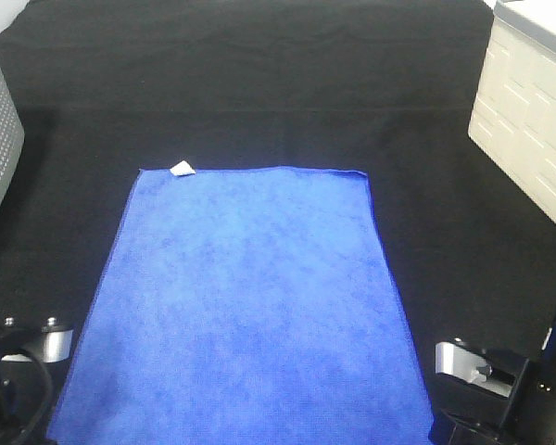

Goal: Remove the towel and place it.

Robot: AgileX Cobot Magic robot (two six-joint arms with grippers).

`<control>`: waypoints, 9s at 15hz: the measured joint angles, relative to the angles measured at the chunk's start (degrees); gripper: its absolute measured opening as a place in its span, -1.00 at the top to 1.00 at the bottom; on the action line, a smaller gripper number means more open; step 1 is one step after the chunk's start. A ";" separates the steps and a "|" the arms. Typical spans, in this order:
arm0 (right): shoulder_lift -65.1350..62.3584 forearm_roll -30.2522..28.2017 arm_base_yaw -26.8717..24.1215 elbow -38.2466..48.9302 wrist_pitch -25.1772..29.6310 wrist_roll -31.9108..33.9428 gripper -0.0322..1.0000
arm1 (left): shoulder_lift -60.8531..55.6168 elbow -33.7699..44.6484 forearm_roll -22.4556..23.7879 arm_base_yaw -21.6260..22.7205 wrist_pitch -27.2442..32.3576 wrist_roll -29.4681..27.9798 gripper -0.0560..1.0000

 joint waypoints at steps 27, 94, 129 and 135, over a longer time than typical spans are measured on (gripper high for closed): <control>3.95 0.57 0.00 -2.12 2.69 -5.16 -0.18 | 7.33 -1.66 -5.39 0.17 10.08 2.69 -0.34; 36.33 -7.73 -10.08 -73.22 -17.30 -3.21 -0.43 | 47.61 -81.13 7.22 17.65 -4.93 -3.15 -0.39; 38.62 -4.18 -3.27 -73.68 -21.83 -7.68 0.94 | 48.64 -81.36 3.55 11.34 -7.73 2.29 0.88; 38.10 -4.47 -3.15 -73.40 -23.09 -10.54 0.94 | 48.76 -82.16 3.72 11.34 -7.22 2.41 0.89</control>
